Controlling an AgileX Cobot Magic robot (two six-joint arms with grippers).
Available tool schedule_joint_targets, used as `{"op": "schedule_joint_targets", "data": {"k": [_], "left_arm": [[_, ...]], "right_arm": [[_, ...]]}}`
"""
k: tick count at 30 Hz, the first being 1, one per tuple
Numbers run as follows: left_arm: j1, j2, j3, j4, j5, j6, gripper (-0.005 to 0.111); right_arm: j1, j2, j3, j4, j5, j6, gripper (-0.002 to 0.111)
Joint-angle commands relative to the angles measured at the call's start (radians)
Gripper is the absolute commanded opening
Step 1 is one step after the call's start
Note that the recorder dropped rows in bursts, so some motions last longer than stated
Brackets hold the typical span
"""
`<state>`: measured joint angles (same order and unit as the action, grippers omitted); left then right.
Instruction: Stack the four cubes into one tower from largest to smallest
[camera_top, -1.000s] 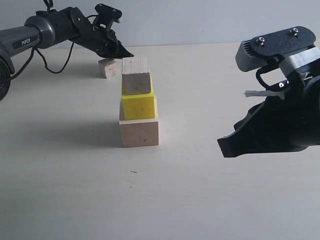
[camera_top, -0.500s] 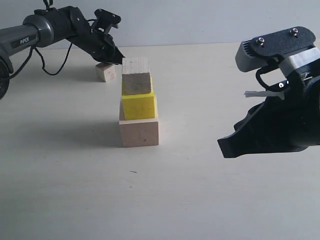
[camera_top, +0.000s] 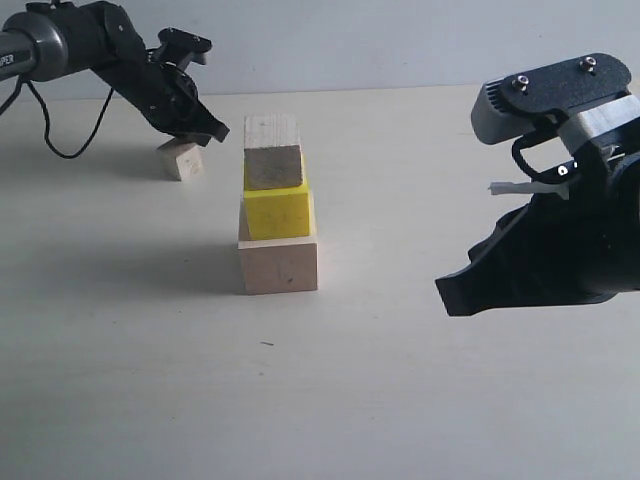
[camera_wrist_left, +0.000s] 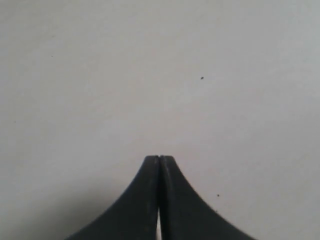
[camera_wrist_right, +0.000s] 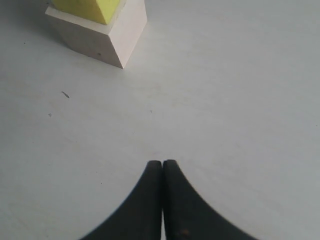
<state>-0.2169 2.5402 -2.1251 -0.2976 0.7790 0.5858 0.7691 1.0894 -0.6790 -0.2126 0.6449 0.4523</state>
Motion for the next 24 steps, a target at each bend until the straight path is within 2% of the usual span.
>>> {"op": "schedule_joint_targets", "data": {"k": [1, 7, 12, 24], "left_arm": [[-0.004, -0.055, 0.096, -0.011, -0.027, 0.011, 0.0], [-0.003, -0.182, 0.315, -0.009, -0.155, 0.028, 0.0], [-0.003, -0.232, 0.427, -0.027, -0.219, 0.044, 0.0], [-0.003, -0.28, 0.576, -0.03, -0.266, 0.058, 0.0]], "right_arm": [[-0.001, -0.008, 0.004, -0.001, -0.002, -0.007, 0.0], [-0.001, -0.008, 0.004, 0.007, 0.009, -0.007, 0.0], [-0.001, -0.008, 0.004, 0.01, 0.016, -0.007, 0.0], [-0.001, -0.008, 0.004, 0.056, 0.018, -0.054, 0.0]]}}
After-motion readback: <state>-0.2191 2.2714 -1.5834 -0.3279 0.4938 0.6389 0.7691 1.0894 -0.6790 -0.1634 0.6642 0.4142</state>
